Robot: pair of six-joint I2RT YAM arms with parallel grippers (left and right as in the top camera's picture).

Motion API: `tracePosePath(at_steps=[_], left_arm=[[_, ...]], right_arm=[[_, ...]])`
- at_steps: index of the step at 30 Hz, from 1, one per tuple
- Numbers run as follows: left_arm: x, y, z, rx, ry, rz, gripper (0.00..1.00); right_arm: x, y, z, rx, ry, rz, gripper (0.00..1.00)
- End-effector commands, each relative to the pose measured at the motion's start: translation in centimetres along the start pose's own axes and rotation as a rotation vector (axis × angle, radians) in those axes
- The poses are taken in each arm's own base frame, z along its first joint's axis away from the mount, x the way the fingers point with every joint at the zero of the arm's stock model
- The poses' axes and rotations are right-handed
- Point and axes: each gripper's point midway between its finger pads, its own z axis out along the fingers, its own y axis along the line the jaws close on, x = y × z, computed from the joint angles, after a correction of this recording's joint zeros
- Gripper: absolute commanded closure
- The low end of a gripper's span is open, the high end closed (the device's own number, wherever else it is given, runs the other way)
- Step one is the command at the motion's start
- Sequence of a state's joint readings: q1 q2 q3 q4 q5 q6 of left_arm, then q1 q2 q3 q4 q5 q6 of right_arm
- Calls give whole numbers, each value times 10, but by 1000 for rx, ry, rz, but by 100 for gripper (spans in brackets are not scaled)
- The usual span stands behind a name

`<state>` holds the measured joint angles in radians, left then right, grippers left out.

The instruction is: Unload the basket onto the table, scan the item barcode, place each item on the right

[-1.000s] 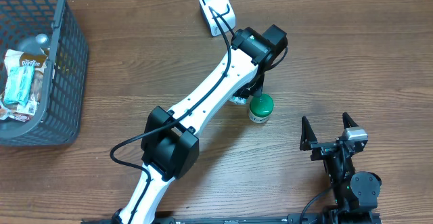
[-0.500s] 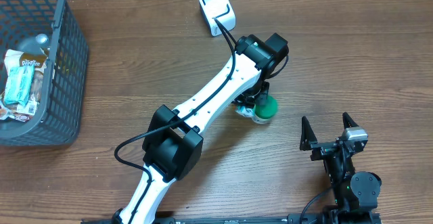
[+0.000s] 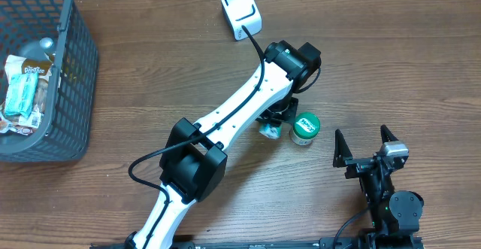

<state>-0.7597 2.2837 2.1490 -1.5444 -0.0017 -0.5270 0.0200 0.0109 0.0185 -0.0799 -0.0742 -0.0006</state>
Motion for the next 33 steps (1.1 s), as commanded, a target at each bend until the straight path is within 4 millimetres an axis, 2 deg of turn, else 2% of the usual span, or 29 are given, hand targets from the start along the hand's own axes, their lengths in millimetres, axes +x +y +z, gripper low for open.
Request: tracePosePath(at_steps=[1,4,6,15,20,23,27,30,33], left_arm=[[-22,46,-14,-254,-169,-126,96],[-27,62,-16,-342,-218,-165,96],[-26,63,-11,-343,-207,-177,96],[-10,53,35,-284,-98,-167,96],[-6,30,62,-112,-11,-62,94],[-8,30,70,-77,0,-60,83],[-12,38,73,-40,20,-61,81],[-13,38,72,65,63,-16,73],[-16,39,69,186,99,-3,57]], right_arm=[[3,-2,0,6,0,-4,0],[3,-2,0,6,0,-4,0],[3,-2,0,6,0,-4,0],[3,-2,0,6,0,-4,0],[3,-2,0,6,0,-4,0],[3,-2,0,6,0,-4,0],[3,-2,0,6,0,-4,0],[3,-2,0,6,0,-4,0],[3,-2,0,6,0,-4,0]])
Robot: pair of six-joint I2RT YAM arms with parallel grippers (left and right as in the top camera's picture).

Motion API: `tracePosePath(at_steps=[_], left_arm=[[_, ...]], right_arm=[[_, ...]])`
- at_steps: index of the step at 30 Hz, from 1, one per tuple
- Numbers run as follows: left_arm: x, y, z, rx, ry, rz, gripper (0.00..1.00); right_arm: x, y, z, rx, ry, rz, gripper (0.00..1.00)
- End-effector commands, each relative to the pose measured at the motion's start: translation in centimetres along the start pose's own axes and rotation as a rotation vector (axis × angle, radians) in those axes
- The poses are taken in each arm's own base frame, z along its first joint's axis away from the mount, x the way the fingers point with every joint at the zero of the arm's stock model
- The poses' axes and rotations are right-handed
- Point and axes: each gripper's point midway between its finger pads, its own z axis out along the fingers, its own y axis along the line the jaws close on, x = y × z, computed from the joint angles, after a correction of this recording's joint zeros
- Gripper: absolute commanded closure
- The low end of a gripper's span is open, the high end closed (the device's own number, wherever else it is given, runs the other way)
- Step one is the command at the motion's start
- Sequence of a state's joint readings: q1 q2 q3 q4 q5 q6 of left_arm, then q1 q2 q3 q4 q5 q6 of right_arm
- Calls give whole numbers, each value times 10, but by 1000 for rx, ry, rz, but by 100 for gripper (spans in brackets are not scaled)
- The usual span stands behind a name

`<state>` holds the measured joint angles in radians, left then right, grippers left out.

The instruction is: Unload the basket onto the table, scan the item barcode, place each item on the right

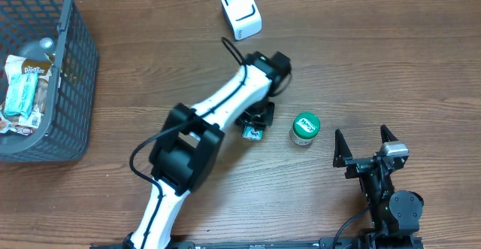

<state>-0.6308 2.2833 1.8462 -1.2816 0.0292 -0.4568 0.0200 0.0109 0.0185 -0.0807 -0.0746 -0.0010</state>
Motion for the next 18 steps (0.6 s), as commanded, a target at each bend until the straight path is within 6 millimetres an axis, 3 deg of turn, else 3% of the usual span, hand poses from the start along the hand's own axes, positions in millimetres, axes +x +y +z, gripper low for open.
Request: tracePosePath(at_steps=[1,6,18], left_arm=[[1,-5,-8,208,61,74,53],[-2,2,-15,349,90,116,47],[0,2,0,371,109,48,58]], right_arm=[[2,-2,0,6,-1,-4,0],[2,-2,0,6,-1,-4,0],[2,-2,0,6,-1,-4,0]])
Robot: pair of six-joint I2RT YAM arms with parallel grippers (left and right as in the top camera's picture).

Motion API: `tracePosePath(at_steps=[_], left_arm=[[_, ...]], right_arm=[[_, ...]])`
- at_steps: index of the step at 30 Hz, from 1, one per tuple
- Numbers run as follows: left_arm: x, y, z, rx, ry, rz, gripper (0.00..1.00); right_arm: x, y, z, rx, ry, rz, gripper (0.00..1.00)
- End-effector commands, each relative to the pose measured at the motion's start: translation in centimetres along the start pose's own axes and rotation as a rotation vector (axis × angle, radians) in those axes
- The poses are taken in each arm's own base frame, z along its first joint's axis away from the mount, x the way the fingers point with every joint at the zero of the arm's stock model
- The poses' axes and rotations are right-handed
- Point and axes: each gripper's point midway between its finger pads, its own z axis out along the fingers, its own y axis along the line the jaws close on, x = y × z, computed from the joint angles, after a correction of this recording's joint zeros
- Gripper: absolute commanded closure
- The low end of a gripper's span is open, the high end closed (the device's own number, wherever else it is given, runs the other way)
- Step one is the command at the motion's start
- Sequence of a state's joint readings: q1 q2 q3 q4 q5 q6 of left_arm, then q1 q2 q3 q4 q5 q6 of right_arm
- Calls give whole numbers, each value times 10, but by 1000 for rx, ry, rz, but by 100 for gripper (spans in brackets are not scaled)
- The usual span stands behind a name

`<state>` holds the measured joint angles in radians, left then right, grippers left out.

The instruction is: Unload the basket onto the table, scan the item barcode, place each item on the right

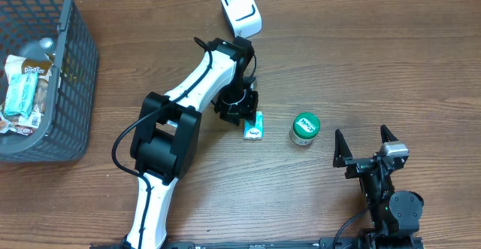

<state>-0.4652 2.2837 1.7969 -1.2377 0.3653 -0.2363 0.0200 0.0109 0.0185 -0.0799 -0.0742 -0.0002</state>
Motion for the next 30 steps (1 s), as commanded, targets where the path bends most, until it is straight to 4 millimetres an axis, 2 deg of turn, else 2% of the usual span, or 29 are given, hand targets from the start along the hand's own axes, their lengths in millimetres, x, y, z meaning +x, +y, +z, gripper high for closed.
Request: tracePosePath(at_steps=[1,4,5,6,8,10,15,20,23,30], left_arm=[[6,-5,6,22,10,-17,59],[5,0,19,22,3,-40,65],[5,1,23,24,0,-47,74],[4,2,25,25,-3,-45,96],[4,4,25,15,-6,-44,96],[0,9,17,-30,-32,-41,96],[-9,33,-30,-287,-158,-68,96],[6,43,-61,-592,-242,-62,96],[15,47,-64,-767,-270,-73,96],[18,40,-44,-1004,-324,7,96]], right_arm=[[3,-2,0,6,0,-5,0],[3,-2,0,6,0,-5,0],[3,-2,0,6,0,-5,0],[3,-2,0,6,0,-5,0],[3,-2,0,6,0,-5,0],[3,-2,0,6,0,-5,0],[3,-2,0,6,0,-5,0],[3,-2,0,6,0,-5,0],[3,-2,0,6,0,-5,0],[3,-2,0,6,0,-5,0]])
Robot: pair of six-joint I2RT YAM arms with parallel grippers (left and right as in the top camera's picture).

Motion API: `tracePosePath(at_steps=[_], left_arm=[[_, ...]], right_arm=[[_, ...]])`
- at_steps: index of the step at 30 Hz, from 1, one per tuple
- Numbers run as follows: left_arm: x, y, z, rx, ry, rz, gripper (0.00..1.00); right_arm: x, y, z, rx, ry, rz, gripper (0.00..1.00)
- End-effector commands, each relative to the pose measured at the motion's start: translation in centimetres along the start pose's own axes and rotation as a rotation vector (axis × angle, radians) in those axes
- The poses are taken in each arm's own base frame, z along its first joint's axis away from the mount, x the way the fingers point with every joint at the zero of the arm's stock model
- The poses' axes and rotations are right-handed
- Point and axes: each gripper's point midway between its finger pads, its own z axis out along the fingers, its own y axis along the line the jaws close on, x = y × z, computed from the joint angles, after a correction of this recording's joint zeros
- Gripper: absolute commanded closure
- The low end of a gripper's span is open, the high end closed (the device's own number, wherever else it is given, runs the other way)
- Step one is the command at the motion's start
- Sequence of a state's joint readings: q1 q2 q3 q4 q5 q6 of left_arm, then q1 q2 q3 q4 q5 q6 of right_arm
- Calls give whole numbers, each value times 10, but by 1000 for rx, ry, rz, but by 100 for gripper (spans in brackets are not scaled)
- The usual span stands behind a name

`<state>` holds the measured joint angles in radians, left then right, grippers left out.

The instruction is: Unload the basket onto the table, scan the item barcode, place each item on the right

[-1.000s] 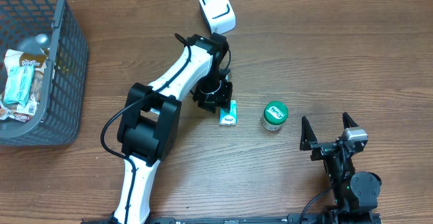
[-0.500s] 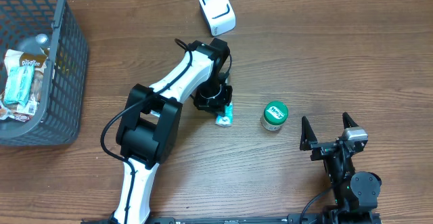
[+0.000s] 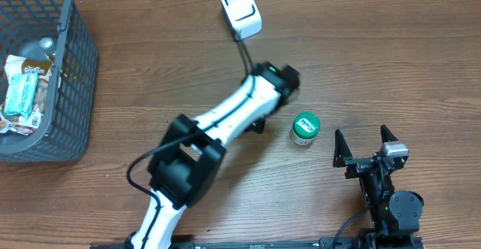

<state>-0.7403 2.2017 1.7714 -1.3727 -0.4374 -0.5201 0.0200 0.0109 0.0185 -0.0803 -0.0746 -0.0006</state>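
The white barcode scanner [image 3: 241, 11] stands at the table's back, its cable running under my left arm. My left arm reaches across the middle. Its gripper [image 3: 258, 123] shows only as a dark piece under the wrist, so whether it is open or shut is hidden. No small item shows beneath it. A jar with a green lid [image 3: 305, 128] stands upright just right of that gripper. My right gripper [image 3: 361, 136] is open and empty at the front right, apart from the jar.
A grey mesh basket [image 3: 71, 91] with several packets in it fills the left edge. The scanner's black cable [image 3: 242, 47] runs from the scanner toward the left wrist.
My left arm has moved right and forward, from just below the scanner to the spot where the small white-and-teal packet lay. The packet no longer shows. Jar and right gripper have not moved.
First my left gripper was down on a small packet right beside the green-lidded jar. Then gripper and packet were a little left of the jar. Then the gripper stood back near the scanner with the packet lying alone. Now the arm covers that spot.
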Motion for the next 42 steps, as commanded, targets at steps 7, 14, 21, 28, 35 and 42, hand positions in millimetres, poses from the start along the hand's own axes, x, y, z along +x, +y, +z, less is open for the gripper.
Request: tracePosePath(at_steps=[7,14,21,28,35,42], left_arm=[[0,2,30,-302,-46,80,96],[3,0,35,-313,-29,94,96],[6,-1,35,-298,-12,94,93],[4,-3,29,-269,-8,83,83],[5,-10,27,-222,8,72,72],[0,-13,18,-190,2,57,70]], right_arm=[[3,-2,0,6,-1,-5,0],[3,-2,0,6,-1,-5,0],[3,-2,0,6,-1,-5,0],[3,-2,0,6,-1,-5,0],[3,-2,0,6,-1,-5,0],[3,-2,0,6,-1,-5,0]])
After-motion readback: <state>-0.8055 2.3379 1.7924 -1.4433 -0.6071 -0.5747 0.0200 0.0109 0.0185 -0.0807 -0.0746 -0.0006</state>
